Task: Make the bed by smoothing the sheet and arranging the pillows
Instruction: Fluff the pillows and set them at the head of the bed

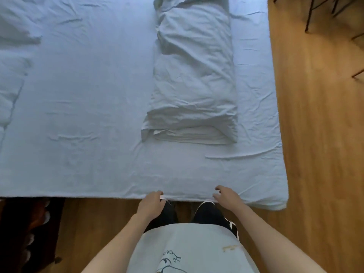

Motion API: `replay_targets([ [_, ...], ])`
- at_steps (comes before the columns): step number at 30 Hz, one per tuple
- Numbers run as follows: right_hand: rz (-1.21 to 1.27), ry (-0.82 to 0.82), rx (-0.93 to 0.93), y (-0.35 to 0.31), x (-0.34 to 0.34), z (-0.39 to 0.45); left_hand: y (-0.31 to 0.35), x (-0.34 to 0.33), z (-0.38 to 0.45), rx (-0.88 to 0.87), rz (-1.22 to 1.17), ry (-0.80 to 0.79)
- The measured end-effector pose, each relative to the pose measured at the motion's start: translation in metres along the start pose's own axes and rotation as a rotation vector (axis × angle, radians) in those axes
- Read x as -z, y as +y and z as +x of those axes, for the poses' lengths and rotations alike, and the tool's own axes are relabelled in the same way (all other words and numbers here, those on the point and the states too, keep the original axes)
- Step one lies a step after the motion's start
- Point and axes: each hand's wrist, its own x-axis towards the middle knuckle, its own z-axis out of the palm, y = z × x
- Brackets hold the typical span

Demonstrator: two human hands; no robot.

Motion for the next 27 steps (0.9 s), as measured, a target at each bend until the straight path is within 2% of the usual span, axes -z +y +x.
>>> replay_targets([
  [4, 0.030, 0.099, -0.053, -0.026, 0.017, 0.033, 0.001, 0.065, 0.058, -0.084, 0.167, 0.045],
  [7, 0.054, 0.198, -0.072, -0.039, 0.033, 0.064, 0.006, 0.103, 0.103, -0.080, 0.181, 0.106],
  [13, 0.151, 0.632, -0.097, -0.058, 0.105, 0.177, 0.034, 0.170, 0.221, -0.031, 0.000, 0.388],
  [16, 0.095, 0.847, -0.045, -0.063, 0.149, 0.233, 0.049, 0.193, 0.273, -0.035, -0.020, 0.511],
  [17, 0.061, 0.876, -0.031, -0.065, 0.163, 0.250, 0.053, 0.198, 0.290, -0.043, 0.007, 0.528],
  [19, 0.043, 0.828, -0.061, -0.066, 0.185, 0.283, 0.058, 0.204, 0.322, -0.034, 0.064, 0.506],
  [22, 0.154, 0.729, -0.133, -0.060, 0.196, 0.329, 0.064, 0.201, 0.365, 0.019, -0.049, 0.464],
  [24, 0.071, 0.793, -0.130, -0.050, 0.191, 0.350, 0.069, 0.190, 0.383, 0.046, -0.105, 0.499],
  [27, -0.021, 0.927, -0.043, -0.042, 0.188, 0.375, 0.080, 0.175, 0.399, -0.002, -0.202, 0.647],
])
